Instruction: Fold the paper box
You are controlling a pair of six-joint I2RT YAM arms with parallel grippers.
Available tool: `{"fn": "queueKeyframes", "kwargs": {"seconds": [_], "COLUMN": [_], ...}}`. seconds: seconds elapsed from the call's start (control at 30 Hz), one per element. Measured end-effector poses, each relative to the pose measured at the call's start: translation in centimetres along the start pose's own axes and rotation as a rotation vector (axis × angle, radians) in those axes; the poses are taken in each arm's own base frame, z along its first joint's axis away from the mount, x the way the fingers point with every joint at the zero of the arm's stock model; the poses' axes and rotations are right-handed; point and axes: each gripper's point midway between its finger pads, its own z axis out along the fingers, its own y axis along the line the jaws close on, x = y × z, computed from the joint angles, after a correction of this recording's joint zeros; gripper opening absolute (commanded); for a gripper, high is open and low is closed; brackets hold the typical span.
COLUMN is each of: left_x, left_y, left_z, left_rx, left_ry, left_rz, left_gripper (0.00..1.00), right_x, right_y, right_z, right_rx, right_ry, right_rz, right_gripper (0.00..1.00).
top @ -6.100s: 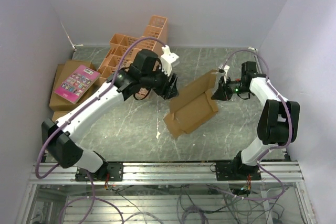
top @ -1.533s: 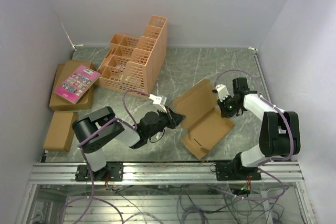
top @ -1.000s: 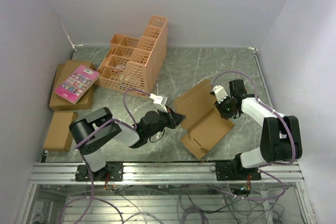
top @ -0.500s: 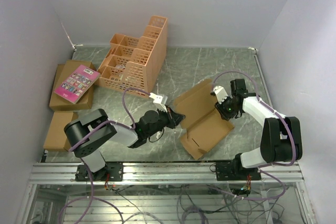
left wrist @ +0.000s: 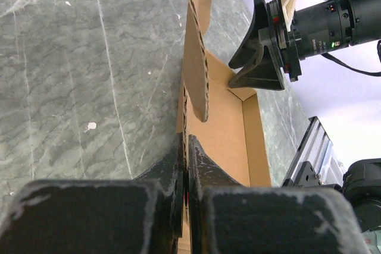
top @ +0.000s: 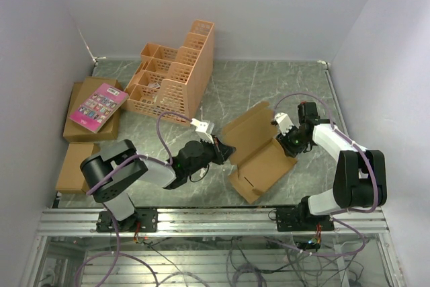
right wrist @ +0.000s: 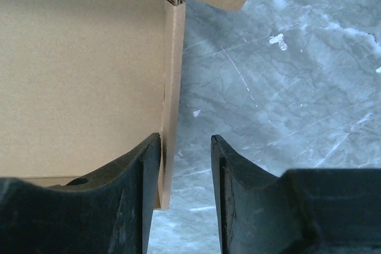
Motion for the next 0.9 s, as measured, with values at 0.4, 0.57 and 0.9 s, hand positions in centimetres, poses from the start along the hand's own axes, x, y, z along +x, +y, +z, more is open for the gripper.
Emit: {"fn": "queueKeyframes", "kwargs": {"seconds": [0.4,0.57,0.9], "left_x": [0.0,-0.1,-0.3], "left_y": [0.0,-0.1,-0.4], "left_z": [0.0,0.1,0.5], "left_rx": [0.001,0.003,0.002], "left_ry": [0.0,-0.003,0.005], "left_rz": [0.001,0.001,0.014], "left_gripper": [0.07,0.07,0.07], "right_x": [0.2,0.2,0.3], "right_y": [0.4,0.3,0.1], "right_z": [1.1,1.2,0.9], "right_rx": [-0.021,-0.004,0.023], "right_ry": [-0.011,-0.016,-0.02], "right_rz": [0.01,0.029,0.038], "right_gripper": [0.13,0.0,0.47]}}
